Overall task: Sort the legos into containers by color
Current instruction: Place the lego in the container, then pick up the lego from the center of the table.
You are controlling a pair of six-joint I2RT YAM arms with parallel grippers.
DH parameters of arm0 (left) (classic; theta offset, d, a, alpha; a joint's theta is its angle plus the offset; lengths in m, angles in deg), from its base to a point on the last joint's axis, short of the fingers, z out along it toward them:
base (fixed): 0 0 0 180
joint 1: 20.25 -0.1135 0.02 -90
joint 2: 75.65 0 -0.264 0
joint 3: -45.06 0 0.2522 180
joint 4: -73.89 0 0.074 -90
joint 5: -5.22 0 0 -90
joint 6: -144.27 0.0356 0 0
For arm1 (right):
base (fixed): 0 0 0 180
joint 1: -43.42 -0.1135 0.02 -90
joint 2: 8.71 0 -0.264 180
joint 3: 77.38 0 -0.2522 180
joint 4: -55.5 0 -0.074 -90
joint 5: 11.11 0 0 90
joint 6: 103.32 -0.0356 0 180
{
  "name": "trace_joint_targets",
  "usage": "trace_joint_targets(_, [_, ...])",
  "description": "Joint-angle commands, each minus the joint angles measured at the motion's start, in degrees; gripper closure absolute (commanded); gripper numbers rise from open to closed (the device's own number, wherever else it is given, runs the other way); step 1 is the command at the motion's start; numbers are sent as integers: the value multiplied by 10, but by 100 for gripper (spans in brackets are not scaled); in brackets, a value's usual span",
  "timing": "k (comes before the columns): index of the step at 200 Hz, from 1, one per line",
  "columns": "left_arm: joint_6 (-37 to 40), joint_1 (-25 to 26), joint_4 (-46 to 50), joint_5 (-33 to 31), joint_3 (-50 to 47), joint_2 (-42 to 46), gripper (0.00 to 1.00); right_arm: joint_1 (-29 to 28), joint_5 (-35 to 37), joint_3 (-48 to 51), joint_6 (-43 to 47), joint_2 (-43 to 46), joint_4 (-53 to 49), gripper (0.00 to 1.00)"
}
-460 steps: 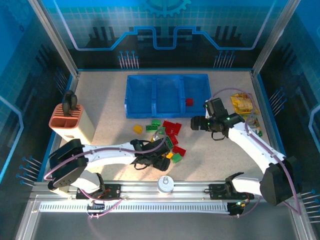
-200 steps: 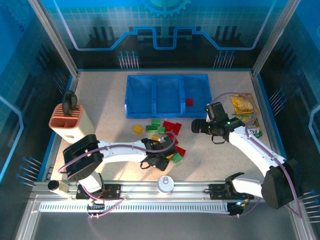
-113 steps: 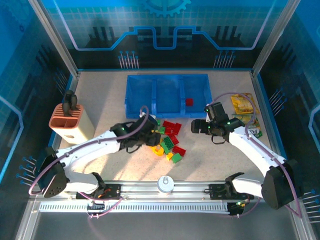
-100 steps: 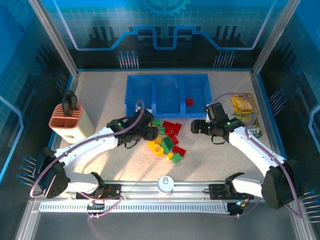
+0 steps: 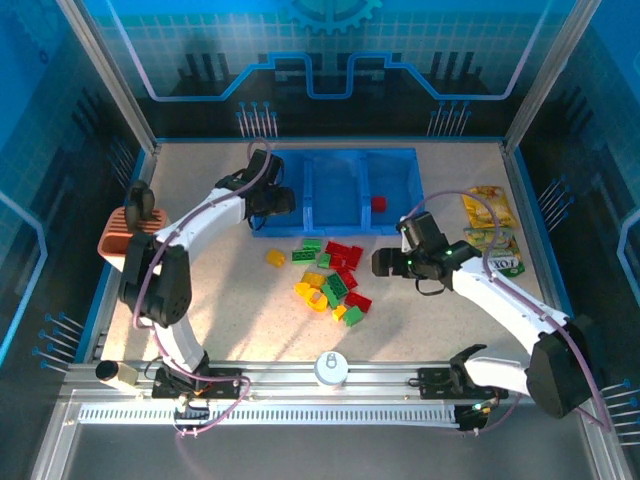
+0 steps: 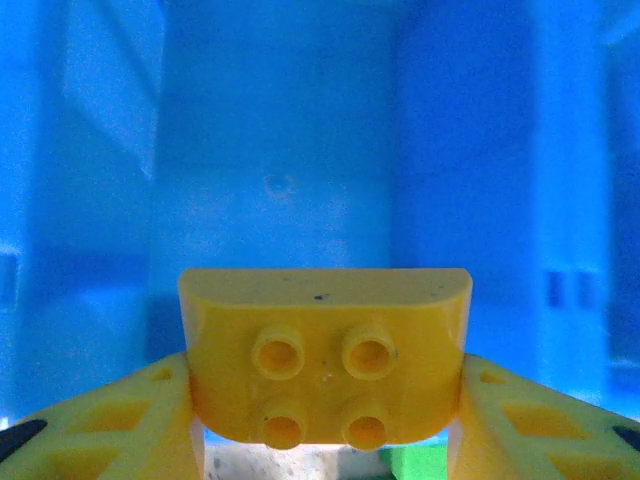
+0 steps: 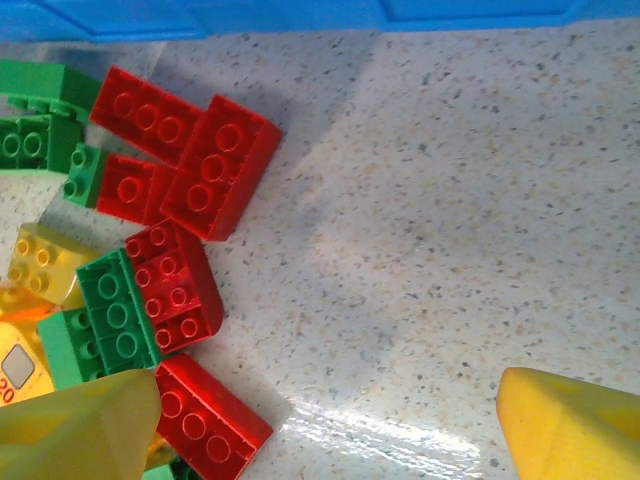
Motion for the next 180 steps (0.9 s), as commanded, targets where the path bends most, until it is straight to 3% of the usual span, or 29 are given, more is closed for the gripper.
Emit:
trace_joint_targets(1, [15,-6,14,12,29,-24,45,-27,7,-15,8,2,-17,12])
trace_joint_targets(15, [15,-7,18,14,34,-28,38,-39,10,-19,15,3,-19,12])
trace_joint_targets(35, [16,-7,11,22,29,-13,19,-53,10,-24,21,3,-19,12])
trace_joint_targets(46, [14,-7,13,24,28,1,15,-61,8,-27,23,4,-19,12])
trace_joint_targets(108, [5,-6,14,54,-29,142,11,-116,-1,-72,51,-19,-10,12])
trace_joint_targets(148, [-26,-2,-64,95,-212,312,13,-171,-10,-150,84,-110,-10,13])
trace_joint_targets(180, [-57,52,-99,73,-361,466,13,-209,-49,-248,119,-226,-8,14])
